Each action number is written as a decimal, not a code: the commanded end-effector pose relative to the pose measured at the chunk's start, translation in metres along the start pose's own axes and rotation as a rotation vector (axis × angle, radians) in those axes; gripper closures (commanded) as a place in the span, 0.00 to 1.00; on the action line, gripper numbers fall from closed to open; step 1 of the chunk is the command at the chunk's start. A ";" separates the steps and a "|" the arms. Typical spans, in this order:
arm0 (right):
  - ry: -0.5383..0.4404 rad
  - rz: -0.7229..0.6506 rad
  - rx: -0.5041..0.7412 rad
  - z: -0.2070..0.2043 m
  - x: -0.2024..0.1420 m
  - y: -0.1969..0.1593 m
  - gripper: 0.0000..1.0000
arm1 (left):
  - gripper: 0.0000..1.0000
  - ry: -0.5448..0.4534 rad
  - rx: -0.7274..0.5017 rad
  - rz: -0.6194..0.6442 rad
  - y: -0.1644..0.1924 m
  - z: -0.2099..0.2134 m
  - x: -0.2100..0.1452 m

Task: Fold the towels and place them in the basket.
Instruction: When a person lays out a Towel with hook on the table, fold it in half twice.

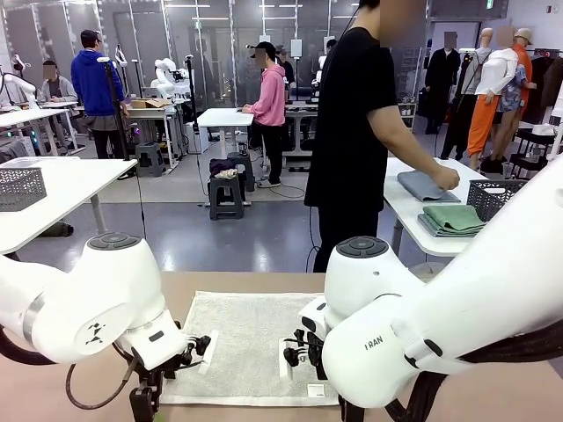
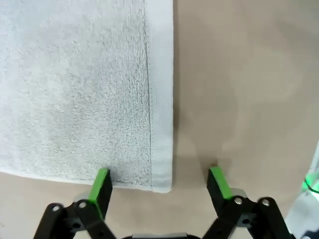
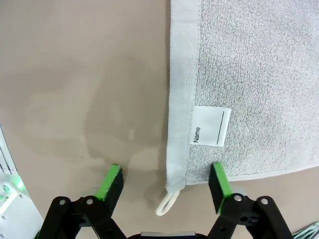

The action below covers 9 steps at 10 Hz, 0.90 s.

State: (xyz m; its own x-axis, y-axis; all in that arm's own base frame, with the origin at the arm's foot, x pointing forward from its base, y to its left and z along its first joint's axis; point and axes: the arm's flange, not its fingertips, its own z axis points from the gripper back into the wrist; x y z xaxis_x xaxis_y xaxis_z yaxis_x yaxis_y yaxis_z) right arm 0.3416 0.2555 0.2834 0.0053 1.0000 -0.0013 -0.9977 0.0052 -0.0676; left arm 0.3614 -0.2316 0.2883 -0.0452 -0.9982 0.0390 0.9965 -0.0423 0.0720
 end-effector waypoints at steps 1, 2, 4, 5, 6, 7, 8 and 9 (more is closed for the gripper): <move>-0.017 0.022 -0.012 -0.004 -0.008 0.001 0.20 | 0.20 -0.011 0.017 -0.016 -0.010 -0.007 -0.012; -0.017 0.020 -0.016 -0.003 -0.008 0.001 0.20 | 0.20 -0.013 0.019 -0.012 -0.010 -0.008 -0.013; -0.016 0.015 -0.022 -0.003 -0.007 0.000 0.20 | 0.20 -0.013 0.030 -0.006 -0.009 -0.008 -0.015; -0.015 0.014 -0.023 -0.004 -0.006 -0.001 0.20 | 0.20 -0.009 0.035 -0.004 -0.009 -0.008 -0.015; -0.016 0.015 -0.021 -0.003 -0.006 -0.001 0.20 | 0.20 -0.005 0.033 -0.003 -0.009 -0.008 -0.015; -0.017 0.014 -0.018 -0.002 -0.005 -0.002 0.24 | 0.32 0.007 0.037 0.000 -0.009 -0.009 -0.015; -0.017 0.007 -0.022 -0.001 -0.006 -0.002 0.40 | 0.39 0.000 0.040 0.000 -0.008 -0.007 -0.014; -0.020 0.003 -0.022 0.000 -0.006 -0.002 0.40 | 0.42 -0.002 0.042 0.001 -0.008 -0.005 -0.014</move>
State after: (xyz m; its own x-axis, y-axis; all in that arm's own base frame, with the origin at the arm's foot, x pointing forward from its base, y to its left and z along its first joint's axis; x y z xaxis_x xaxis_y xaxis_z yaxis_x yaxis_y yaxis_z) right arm 0.3454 0.2562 0.2870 0.0088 0.9999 0.0094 -0.9966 0.0095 -0.0815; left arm 0.3688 -0.2292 0.2935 -0.0344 -0.9981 0.0516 0.9949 -0.0293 0.0968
